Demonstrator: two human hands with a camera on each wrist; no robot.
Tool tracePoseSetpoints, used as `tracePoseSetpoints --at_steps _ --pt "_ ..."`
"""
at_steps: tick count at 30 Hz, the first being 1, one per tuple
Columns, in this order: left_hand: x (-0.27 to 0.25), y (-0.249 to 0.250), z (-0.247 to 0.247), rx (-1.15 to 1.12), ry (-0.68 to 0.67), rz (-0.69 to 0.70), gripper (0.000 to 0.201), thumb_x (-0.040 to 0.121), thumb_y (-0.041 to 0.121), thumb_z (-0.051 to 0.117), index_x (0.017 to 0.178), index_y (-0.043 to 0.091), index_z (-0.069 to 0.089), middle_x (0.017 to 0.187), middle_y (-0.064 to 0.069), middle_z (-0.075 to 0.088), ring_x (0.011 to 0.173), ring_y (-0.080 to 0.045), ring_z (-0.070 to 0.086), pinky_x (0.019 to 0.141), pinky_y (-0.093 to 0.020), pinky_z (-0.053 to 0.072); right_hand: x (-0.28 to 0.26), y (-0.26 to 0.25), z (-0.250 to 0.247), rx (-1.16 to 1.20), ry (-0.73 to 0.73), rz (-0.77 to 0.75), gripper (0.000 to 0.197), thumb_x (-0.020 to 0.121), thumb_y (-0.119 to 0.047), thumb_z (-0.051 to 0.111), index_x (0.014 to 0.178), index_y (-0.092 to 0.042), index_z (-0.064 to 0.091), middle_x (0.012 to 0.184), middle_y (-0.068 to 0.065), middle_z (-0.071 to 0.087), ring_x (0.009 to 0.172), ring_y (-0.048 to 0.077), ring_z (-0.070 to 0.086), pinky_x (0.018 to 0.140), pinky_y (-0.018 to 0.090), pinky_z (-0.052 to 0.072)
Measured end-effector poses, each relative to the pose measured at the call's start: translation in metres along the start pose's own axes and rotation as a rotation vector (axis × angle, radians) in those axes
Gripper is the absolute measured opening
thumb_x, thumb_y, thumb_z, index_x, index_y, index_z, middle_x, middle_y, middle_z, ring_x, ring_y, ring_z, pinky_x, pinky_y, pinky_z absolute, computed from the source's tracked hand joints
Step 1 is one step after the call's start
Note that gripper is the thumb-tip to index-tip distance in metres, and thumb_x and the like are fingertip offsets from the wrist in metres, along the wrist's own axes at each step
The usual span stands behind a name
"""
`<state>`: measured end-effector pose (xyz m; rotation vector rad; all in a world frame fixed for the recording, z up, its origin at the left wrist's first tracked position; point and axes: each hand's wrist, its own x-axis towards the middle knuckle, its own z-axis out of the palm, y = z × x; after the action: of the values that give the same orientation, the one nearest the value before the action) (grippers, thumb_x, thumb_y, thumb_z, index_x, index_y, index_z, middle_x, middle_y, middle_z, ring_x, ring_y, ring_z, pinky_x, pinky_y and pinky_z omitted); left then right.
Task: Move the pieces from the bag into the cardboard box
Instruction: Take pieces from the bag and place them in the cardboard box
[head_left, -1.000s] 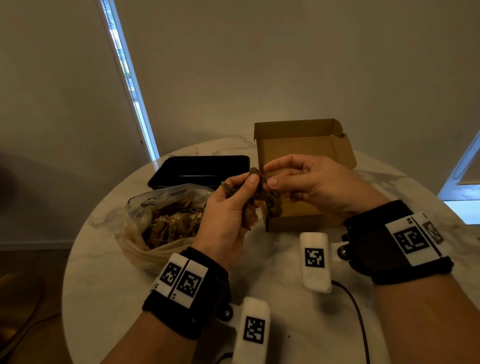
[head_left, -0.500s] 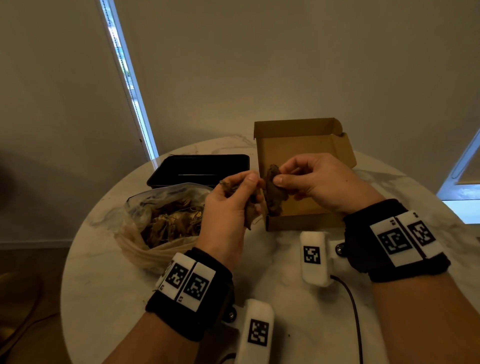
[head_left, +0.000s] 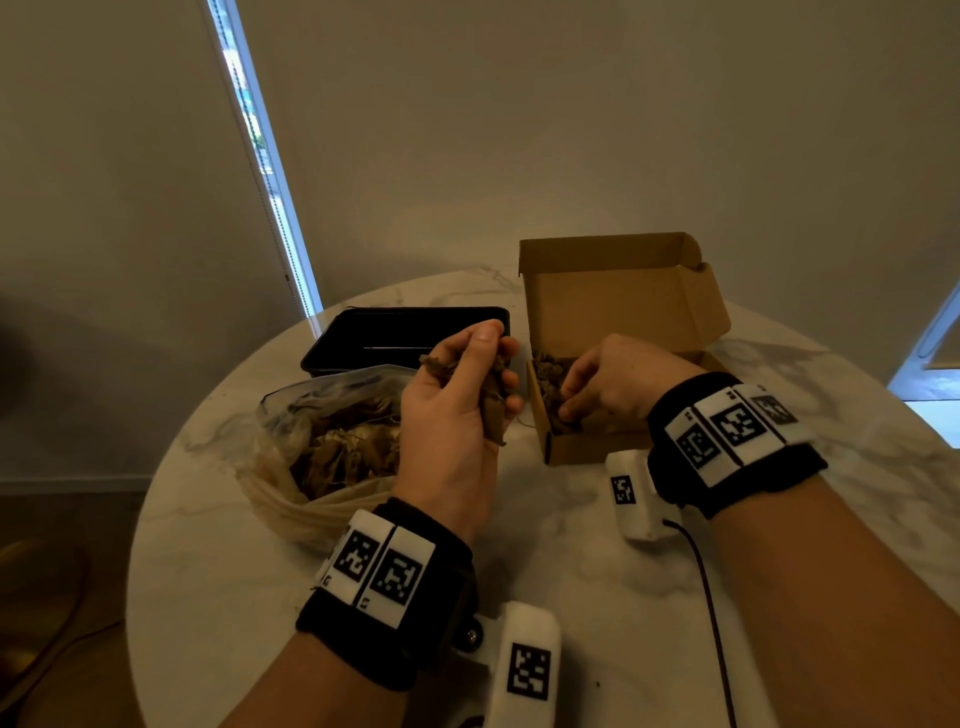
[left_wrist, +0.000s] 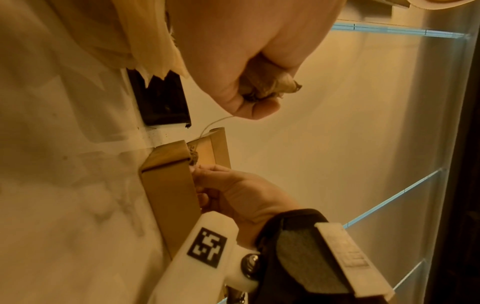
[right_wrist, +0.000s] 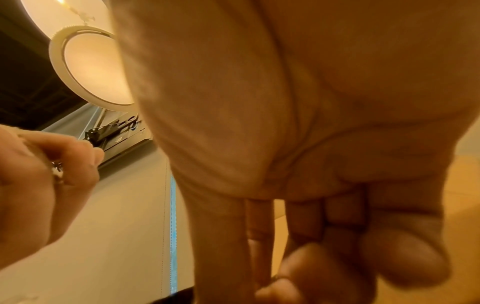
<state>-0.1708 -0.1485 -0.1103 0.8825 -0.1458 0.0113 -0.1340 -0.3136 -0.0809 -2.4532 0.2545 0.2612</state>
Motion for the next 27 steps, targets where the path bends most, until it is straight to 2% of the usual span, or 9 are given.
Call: tracePoseSetpoints --at_steps 7,9,11,13,14,17,21,23,27 --pt "0.001 -0.001 0.001 -0.010 0.031 -0.047 0.023 0.101 0.022 0.058 0.115 0.007 0.068 0.087 -0.002 0.071 0.068 -0.008 0.062 0.060 -0.021 0.052 -0.011 0.003 -0.008 0.077 0.001 0.002 0.013 0.089 -0.026 0.077 0.095 -0.015 0.074 0.091 0.003 0.077 0.075 0.016 0.067 0.069 0.031 0.052" --pt "0.001 -0.001 0.001 -0.022 0.044 -0.063 0.025 0.101 0.024 0.057 0.116 0.007 0.068 0.087 -0.002 0.071 0.068 -0.008 0.062 0.060 -0.020 0.052 -0.020 0.002 -0.013 0.067 0.083 -0.077 0.013 0.093 -0.032 0.072 0.098 -0.020 0.072 0.094 -0.001 0.074 0.082 0.015 0.067 0.068 0.027 0.049" --pt "0.001 -0.001 0.001 -0.039 0.060 -0.073 0.027 0.102 0.025 0.056 0.119 0.007 0.068 0.089 -0.003 0.071 0.069 -0.008 0.063 0.060 -0.020 0.054 -0.031 -0.003 -0.014 0.087 0.144 -0.227 0.010 0.096 -0.033 0.068 0.103 -0.026 0.070 0.099 -0.007 0.071 0.091 0.012 0.066 0.069 0.024 0.047" --pt "0.002 0.000 0.001 -0.063 0.071 -0.079 0.027 0.103 0.026 0.055 0.118 0.008 0.068 0.090 -0.005 0.072 0.070 -0.009 0.065 0.060 -0.020 0.055 -0.037 -0.011 -0.008 0.154 0.034 -0.351 0.014 0.095 -0.025 0.070 0.108 -0.030 0.068 0.102 -0.010 0.072 0.098 0.009 0.068 0.079 0.027 0.053" --pt "0.002 0.001 0.002 -0.072 0.075 -0.080 0.027 0.103 0.027 0.055 0.117 0.008 0.068 0.091 -0.005 0.072 0.071 -0.010 0.066 0.061 -0.021 0.055 -0.038 -0.014 -0.003 0.193 -0.056 -0.379 0.020 0.093 -0.019 0.072 0.110 -0.028 0.067 0.102 -0.008 0.074 0.098 0.009 0.069 0.087 0.032 0.056" --pt "0.003 0.001 0.002 -0.086 0.083 -0.081 0.031 0.104 0.031 0.052 0.118 0.008 0.068 0.091 -0.006 0.071 0.076 -0.013 0.067 0.065 -0.023 0.057 -0.034 -0.019 0.014 0.180 -0.171 -0.422 0.029 0.086 -0.011 0.074 0.111 -0.022 0.064 0.091 -0.006 0.071 0.090 0.012 0.068 0.097 0.043 0.056" --pt "0.003 0.001 0.000 -0.111 0.087 -0.089 0.030 0.105 0.033 0.049 0.117 0.012 0.067 0.091 -0.004 0.071 0.080 -0.014 0.067 0.072 -0.027 0.057 -0.036 -0.016 0.012 0.192 -0.194 -0.433 0.013 0.094 -0.018 0.069 0.107 -0.018 0.067 0.083 -0.004 0.077 0.085 0.008 0.073 0.087 0.033 0.055" --pt "0.003 0.001 0.000 -0.123 0.095 -0.087 0.029 0.105 0.031 0.049 0.115 0.012 0.068 0.092 -0.005 0.071 0.084 -0.015 0.068 0.076 -0.028 0.058 -0.036 -0.013 0.009 0.212 -0.167 -0.424 0.011 0.096 -0.025 0.067 0.103 -0.017 0.071 0.073 -0.006 0.072 0.076 0.010 0.072 0.082 0.034 0.057" --pt "0.004 0.002 -0.001 -0.152 0.111 -0.097 0.025 0.104 0.029 0.052 0.111 0.011 0.068 0.097 -0.010 0.071 0.090 -0.018 0.071 0.079 -0.030 0.062 -0.037 -0.007 0.001 0.224 -0.111 -0.414 0.021 0.099 -0.036 0.063 0.093 -0.020 0.075 0.063 -0.006 0.058 0.057 0.010 0.054 0.062 0.032 0.049"
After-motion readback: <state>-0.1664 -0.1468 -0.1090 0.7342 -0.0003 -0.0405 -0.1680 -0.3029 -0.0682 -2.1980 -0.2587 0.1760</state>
